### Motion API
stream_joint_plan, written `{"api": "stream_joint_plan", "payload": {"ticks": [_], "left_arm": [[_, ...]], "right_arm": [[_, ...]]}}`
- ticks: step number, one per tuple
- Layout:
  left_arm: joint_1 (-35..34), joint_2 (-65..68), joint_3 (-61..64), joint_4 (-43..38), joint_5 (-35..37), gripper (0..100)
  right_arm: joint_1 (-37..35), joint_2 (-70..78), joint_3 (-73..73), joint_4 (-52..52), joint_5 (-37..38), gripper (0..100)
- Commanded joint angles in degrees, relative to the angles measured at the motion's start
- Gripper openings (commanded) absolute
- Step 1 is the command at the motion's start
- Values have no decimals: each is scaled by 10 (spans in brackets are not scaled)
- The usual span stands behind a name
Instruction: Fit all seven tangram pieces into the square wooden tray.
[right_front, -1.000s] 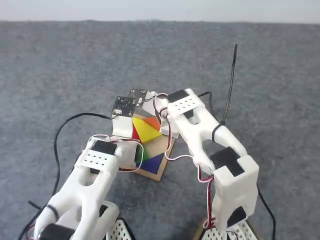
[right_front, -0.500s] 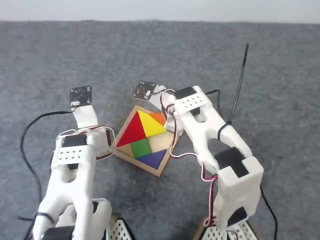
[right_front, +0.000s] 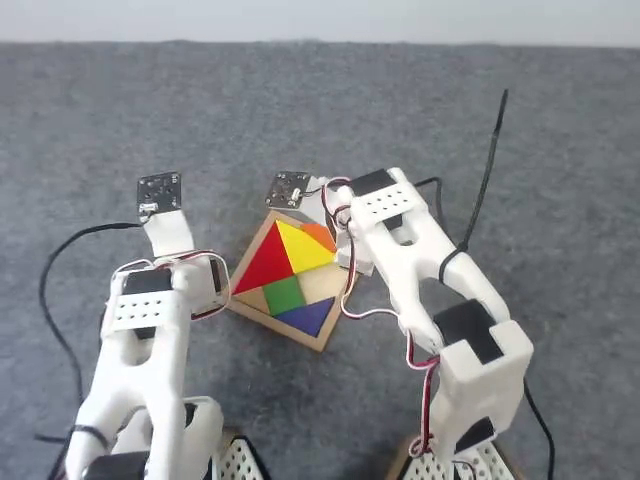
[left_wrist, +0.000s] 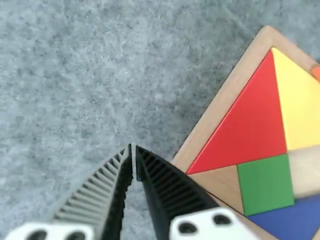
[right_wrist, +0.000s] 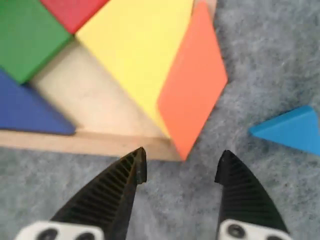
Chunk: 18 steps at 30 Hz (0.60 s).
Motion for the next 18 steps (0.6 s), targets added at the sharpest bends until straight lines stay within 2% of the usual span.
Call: {"api": "stream_joint_plan", "payload": {"ticks": [1,4,7,10,14,18], "left_arm": [[-4,-23,-25,4,-4,13],[-4,-23,-25,4,-4,13],[-4,-23,-25,4,-4,13],[-4,-23,-25,4,-4,14],[-4,-23,-24,4,-4,14],[-4,-23,-24,4,-4,14]], "right_arm": [[-9,-64,-69,57,6,192],[-13,-73,-116,78,-14,141],[-20,-48,-155,36,-145,77],[-20,7,-160,-55,-270,37],[-14,76,-160,-137,-265,21],[-22,103,-160,-139,-207,21]]}}
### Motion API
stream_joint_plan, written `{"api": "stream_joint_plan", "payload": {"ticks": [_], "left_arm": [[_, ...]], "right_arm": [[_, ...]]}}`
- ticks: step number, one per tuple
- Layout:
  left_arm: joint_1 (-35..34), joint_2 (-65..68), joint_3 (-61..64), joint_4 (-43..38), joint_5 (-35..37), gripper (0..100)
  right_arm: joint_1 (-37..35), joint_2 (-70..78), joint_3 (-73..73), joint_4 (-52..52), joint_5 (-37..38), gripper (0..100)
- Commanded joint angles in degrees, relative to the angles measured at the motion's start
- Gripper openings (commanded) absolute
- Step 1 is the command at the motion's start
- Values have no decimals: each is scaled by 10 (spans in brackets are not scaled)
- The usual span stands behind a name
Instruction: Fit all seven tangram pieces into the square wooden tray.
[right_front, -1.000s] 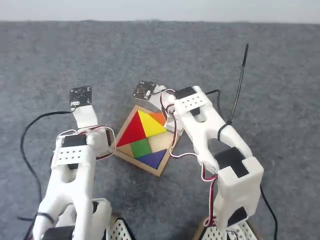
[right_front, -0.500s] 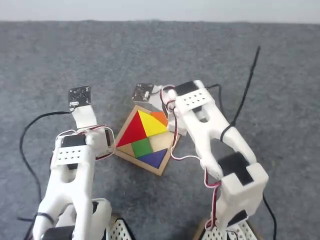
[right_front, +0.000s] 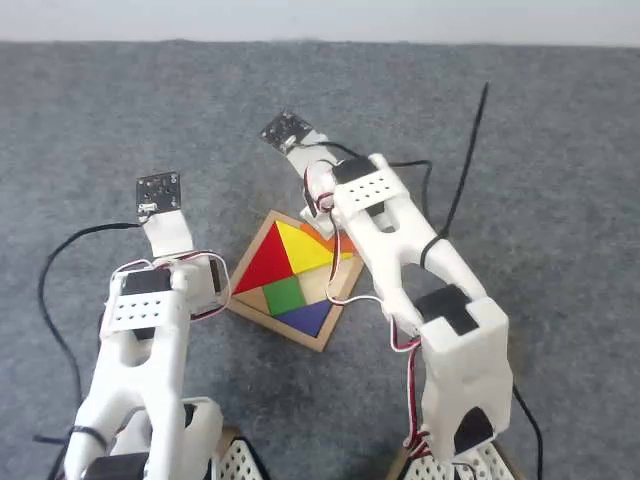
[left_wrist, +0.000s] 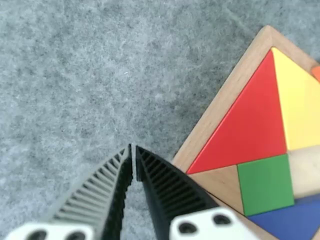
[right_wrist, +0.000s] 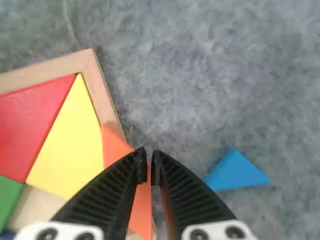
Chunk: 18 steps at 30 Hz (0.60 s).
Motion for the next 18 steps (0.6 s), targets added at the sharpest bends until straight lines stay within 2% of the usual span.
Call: {"api": "stream_joint_plan", "payload": {"ticks": [1,8,18], "left_arm": [[-4,-23,-24,4,-5,14],[-4,-23,-24,4,-5,14],[-4,-23,-25,4,-5,14]], "right_arm": [[-8,-2,-32,-12,52,21],[-28,-4,-32,60,149,19],[-33,-34,-31,123,159,19]]}}
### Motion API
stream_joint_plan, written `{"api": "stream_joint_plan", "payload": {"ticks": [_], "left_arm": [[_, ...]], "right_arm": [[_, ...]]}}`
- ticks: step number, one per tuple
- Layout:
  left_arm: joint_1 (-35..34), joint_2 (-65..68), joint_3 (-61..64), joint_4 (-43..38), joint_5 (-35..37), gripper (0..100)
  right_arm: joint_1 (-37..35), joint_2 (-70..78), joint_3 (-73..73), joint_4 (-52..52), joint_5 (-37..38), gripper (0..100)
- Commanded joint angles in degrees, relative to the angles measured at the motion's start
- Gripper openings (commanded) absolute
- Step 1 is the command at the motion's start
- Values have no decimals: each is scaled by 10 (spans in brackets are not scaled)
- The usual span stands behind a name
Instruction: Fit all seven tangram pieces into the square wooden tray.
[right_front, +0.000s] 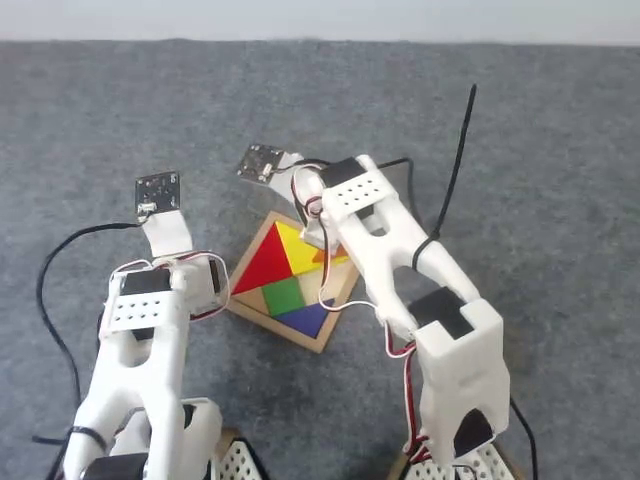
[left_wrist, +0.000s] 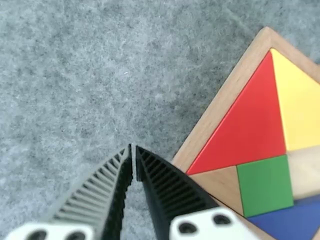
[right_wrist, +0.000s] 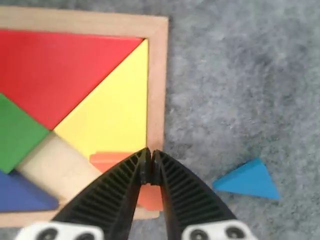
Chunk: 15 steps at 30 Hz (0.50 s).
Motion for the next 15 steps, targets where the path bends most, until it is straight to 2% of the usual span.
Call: {"api": "stream_joint_plan", "payload": {"ticks": [1,8,15], "left_arm": [[-4,-23,-25,4,-5,14],[-4,-23,-25,4,-5,14],[-4,-23,-25,4,-5,14]], "right_arm": [[-10,-41,-16,38,7,19],[-38,-46,-8,109,85,19],[-29,-54,-33,106,90,19]]}}
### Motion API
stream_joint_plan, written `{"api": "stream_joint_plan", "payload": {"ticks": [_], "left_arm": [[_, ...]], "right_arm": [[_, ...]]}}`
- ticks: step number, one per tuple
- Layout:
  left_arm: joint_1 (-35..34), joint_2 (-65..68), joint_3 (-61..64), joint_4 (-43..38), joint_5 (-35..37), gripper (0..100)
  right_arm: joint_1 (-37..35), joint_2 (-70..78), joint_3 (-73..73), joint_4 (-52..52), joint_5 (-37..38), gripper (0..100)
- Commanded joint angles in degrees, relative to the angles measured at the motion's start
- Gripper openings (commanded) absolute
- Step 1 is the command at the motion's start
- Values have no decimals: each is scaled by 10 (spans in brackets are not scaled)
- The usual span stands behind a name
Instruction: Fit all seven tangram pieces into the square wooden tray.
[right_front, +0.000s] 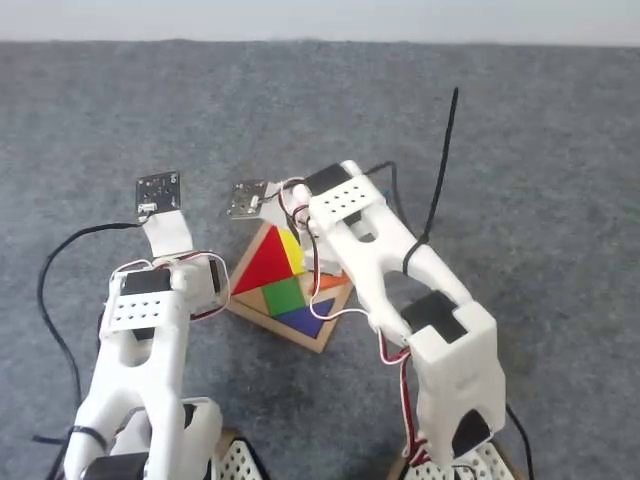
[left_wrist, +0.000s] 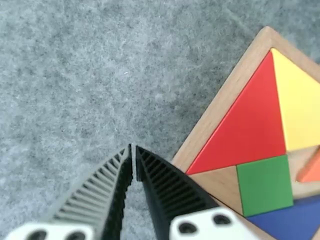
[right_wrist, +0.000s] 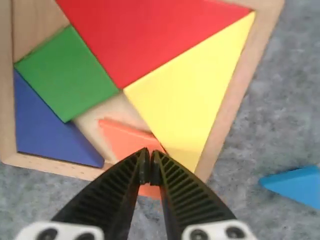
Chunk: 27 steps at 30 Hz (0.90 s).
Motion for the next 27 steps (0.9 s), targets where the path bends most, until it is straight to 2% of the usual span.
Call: {"api": "stream_joint_plan", "payload": {"ticks": [1,7,10,13,19,23,27], "left_arm": [[-4,-23,-25,4,-5,14],[-4,-23,-25,4,-5,14],[-4,-23,-25,4,-5,14],[-4,-23,-25,4,-5,14],[-4,-23,-25,4,-5,14],[-4,-23,-25,4,-5,14],[-4,-23,-25,4,-5,14]], "right_arm": [[4,-51,-37,6,5,19],[35,-110,-33,22,-28,21],[35,-128,0,59,21,24],[17,-140,69,30,41,43],[-1,-158,167,-66,53,229],[1,-153,191,-100,91,229],[7,-153,204,-105,163,224]]}}
